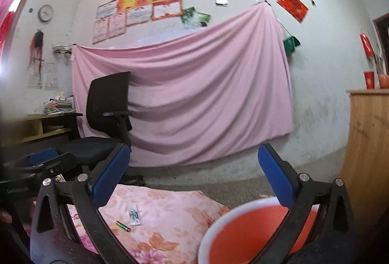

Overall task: Collect trash
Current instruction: 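Move both tools back over the last items on the bed, then grasp the white toothpaste tube with the left tool while the right tool grasps the green battery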

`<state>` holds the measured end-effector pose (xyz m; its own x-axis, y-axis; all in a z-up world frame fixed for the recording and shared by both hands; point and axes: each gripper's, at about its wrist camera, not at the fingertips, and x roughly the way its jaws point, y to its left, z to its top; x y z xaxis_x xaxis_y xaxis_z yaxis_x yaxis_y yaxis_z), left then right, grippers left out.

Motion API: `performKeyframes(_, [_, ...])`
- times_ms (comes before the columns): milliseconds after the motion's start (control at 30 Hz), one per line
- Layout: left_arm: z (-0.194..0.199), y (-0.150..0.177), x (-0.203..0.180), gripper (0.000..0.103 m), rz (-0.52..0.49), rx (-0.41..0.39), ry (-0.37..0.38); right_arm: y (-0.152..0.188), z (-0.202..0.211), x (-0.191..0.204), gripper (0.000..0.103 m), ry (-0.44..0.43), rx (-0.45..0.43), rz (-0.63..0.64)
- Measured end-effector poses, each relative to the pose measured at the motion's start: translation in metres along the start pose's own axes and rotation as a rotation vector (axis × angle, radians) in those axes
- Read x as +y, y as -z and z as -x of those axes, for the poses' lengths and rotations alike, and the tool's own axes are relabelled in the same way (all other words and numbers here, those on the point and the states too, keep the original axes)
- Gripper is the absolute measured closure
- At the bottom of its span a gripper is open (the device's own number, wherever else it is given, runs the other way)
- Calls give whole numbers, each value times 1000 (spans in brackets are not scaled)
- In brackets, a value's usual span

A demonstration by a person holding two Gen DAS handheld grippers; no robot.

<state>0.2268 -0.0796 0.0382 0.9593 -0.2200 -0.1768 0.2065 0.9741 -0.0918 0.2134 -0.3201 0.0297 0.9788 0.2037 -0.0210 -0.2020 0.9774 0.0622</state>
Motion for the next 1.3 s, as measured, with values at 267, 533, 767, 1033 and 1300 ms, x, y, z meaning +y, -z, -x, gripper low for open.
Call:
performKeyframes(267, [15, 7, 37, 3, 7, -24, -73, 5, -18, 34, 0, -72, 6, 58])
performKeyframes(533, [6, 21, 71, 3, 62, 63, -116, 22, -52, 56, 0, -106, 122, 103])
performKeyframes(767, [-20, 36, 90, 3, 126, 221, -165, 45, -83, 64, 0, -144, 309, 115])
performKeyframes(1033, [-51, 58, 105, 3, 199, 408, -175, 78, -117, 76, 10, -228, 594, 130])
performKeyframes(1300, [-80, 76, 118, 13, 239, 587, -171, 106, -143, 88, 33, -342, 824, 157])
